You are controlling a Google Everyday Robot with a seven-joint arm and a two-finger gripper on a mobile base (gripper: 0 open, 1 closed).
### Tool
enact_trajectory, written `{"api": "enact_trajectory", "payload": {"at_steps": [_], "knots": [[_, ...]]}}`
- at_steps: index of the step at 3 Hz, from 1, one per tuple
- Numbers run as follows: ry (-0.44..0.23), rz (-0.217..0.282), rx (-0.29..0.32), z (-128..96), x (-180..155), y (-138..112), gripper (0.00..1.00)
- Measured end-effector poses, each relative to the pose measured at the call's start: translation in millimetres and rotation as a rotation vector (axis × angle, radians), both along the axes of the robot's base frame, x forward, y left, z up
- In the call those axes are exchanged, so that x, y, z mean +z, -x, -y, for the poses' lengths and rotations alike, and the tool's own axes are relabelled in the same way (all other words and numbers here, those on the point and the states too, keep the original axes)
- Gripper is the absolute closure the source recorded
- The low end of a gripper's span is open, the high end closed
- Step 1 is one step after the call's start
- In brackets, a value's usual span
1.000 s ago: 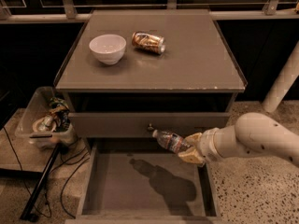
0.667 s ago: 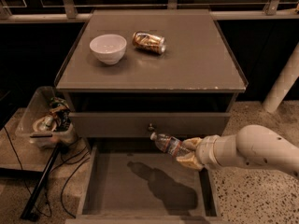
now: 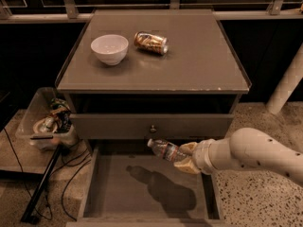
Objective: Place water bottle into middle drawer
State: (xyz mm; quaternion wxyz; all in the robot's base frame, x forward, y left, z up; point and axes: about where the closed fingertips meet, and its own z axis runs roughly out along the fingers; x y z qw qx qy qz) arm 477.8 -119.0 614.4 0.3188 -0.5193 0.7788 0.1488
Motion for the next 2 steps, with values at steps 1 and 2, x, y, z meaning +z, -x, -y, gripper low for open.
{"api": "enact_trajectory", "payload": {"at_steps": [1,2], "knots": [[-0.001,-0.034,0.088,-27,-51,9,1.0],[-0.051,-0.055,0.159,-41,-108,14,1.0]]}}
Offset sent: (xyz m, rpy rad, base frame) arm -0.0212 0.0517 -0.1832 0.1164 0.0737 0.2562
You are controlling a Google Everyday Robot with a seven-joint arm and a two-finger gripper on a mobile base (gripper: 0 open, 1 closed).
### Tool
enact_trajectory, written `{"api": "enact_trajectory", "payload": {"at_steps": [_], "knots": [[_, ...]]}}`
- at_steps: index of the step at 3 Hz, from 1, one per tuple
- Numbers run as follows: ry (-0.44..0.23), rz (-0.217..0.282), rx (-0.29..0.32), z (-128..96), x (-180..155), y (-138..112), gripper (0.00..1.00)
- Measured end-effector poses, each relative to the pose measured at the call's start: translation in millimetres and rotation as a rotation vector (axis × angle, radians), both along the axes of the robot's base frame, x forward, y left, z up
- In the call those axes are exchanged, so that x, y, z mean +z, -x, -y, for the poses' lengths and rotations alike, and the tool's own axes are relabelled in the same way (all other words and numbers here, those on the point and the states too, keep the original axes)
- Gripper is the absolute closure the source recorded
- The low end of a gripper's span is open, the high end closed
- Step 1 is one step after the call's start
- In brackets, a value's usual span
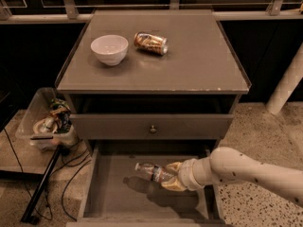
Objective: Place water bottle into middle drawer
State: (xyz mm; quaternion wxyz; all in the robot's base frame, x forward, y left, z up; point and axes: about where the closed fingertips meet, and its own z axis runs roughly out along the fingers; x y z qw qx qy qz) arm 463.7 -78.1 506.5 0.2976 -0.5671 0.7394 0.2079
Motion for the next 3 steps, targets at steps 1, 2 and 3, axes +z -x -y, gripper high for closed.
{"api": "enact_trajectory", "payload": {"at_steps": [1,2,3], "knots": [[-0.063,0.003,0.047,-2,-43,-3,1.0],[-0.107,0.008,0.054,-2,-75,-11,1.0],[-0.106,-0.003,0.032,0,-107,-23,1.0]]}}
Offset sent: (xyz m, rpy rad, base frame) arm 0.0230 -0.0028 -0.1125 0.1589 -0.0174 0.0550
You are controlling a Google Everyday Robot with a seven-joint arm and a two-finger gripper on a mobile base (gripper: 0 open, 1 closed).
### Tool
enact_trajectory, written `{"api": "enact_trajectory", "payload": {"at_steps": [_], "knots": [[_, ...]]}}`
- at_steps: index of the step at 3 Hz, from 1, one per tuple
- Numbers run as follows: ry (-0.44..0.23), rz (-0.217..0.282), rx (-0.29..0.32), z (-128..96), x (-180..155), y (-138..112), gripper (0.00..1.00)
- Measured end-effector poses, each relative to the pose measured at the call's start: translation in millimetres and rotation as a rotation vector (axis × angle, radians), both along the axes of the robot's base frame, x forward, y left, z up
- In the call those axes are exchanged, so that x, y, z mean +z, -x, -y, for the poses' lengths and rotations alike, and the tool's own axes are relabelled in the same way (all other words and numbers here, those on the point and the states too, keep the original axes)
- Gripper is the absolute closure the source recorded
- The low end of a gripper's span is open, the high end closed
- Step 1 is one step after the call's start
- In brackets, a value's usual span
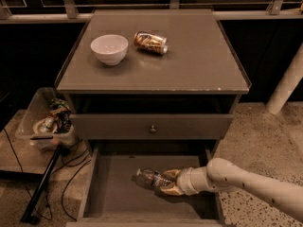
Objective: Place water bottle into middle drawer
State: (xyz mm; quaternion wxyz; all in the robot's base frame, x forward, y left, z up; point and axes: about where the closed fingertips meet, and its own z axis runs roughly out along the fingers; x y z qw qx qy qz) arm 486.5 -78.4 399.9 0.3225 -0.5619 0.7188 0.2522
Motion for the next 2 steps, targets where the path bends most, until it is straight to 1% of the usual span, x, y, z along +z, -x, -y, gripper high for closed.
{"api": "enact_trajectory", "payload": {"at_steps": [1,2], "knots": [[0.023,-0.006,-0.023,1.8,-21.0,-8.6,1.0],[0.023,-0.006,-0.024,1.8,-21.6,-8.7,0.82]]}}
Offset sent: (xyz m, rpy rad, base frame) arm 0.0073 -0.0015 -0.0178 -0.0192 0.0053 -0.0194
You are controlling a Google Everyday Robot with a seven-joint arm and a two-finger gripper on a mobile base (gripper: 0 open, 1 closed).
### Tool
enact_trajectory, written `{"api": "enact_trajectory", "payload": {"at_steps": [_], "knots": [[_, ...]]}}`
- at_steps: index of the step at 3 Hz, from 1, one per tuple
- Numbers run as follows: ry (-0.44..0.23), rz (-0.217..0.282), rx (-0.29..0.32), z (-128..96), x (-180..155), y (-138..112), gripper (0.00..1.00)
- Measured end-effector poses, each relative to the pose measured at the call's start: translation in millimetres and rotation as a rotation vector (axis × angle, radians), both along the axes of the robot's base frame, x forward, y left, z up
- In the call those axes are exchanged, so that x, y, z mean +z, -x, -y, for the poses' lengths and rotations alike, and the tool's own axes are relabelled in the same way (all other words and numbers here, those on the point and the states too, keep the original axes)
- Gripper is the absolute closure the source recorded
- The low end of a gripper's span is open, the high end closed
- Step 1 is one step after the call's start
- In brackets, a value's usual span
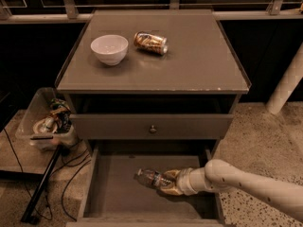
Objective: Place water bottle into middle drawer
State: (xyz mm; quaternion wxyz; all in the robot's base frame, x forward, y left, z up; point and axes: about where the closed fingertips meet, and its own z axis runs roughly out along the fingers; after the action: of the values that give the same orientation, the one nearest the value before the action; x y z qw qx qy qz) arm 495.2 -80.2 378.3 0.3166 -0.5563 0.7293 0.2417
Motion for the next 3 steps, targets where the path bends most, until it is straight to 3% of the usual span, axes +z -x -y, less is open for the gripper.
{"api": "enact_trajectory", "payload": {"at_steps": [3], "knots": [[0.0,0.0,0.0,-0.1,0.0,0.0,0.12]]}}
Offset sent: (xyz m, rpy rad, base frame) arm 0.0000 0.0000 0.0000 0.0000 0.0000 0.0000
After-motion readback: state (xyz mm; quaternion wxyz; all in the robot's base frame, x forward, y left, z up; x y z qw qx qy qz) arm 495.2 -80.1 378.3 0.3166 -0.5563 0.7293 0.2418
